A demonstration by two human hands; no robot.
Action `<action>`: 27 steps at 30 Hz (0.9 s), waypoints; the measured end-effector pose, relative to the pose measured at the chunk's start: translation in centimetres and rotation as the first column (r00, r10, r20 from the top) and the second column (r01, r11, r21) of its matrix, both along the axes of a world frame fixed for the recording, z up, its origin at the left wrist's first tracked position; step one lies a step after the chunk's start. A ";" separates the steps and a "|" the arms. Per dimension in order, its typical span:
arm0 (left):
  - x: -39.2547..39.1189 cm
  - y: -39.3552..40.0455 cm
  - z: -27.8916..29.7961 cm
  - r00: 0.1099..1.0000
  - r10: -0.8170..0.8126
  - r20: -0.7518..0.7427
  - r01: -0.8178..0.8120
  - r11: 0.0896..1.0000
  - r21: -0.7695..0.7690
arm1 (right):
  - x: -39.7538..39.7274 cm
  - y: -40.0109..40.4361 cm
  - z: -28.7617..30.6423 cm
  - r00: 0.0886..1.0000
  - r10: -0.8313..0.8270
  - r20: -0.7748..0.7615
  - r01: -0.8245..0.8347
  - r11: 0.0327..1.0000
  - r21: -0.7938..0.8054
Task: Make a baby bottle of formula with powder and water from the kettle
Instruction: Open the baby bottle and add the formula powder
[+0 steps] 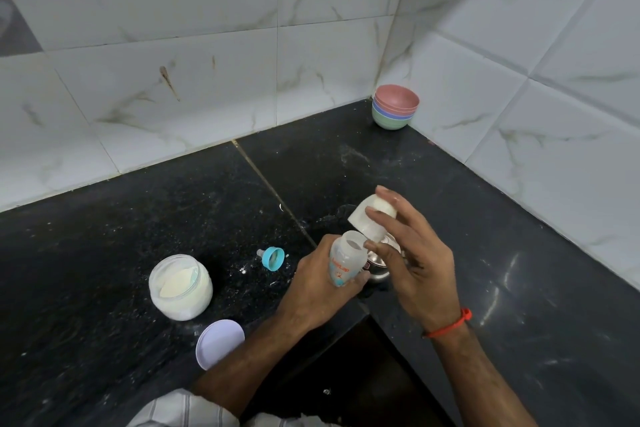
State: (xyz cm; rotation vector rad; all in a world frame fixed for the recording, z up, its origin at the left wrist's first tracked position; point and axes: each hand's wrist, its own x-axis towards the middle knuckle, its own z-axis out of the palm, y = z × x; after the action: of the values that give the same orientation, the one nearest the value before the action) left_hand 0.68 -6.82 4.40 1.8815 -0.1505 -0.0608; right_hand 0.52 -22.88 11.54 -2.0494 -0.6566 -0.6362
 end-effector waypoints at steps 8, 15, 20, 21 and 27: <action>0.0 0.1 -0.2 1.000 0.000 0.020 0.001 1.000 -0.018 | 0.3 -0.2 0.0 0.997 0.054 -0.062 -0.056 0.998 -0.021; -0.4 0.4 -0.2 1.000 0.014 0.020 -0.014 1.000 0.001 | 0.8 -0.6 -1.7 0.896 0.187 -0.404 0.008 0.901 0.435; -0.6 0.8 -0.3 1.000 0.021 0.012 -0.021 1.000 0.019 | 0.0 -0.3 -2.2 0.843 0.236 -0.483 0.142 0.769 0.623; -0.7 0.9 -0.3 1.000 0.016 0.006 -0.016 1.000 0.026 | 0.0 -0.3 -2.2 0.846 0.237 -0.477 0.139 0.767 0.627; -0.9 1.0 -0.3 1.000 0.015 -0.016 -0.015 0.999 0.047 | -0.3 -0.4 -2.3 0.834 0.267 -0.482 0.131 0.753 0.645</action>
State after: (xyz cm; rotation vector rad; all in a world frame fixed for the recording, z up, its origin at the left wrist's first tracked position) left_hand -0.17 -5.79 4.08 1.9285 -0.1246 -0.0700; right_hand 0.18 -23.28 9.19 -1.4045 -0.1163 -0.1497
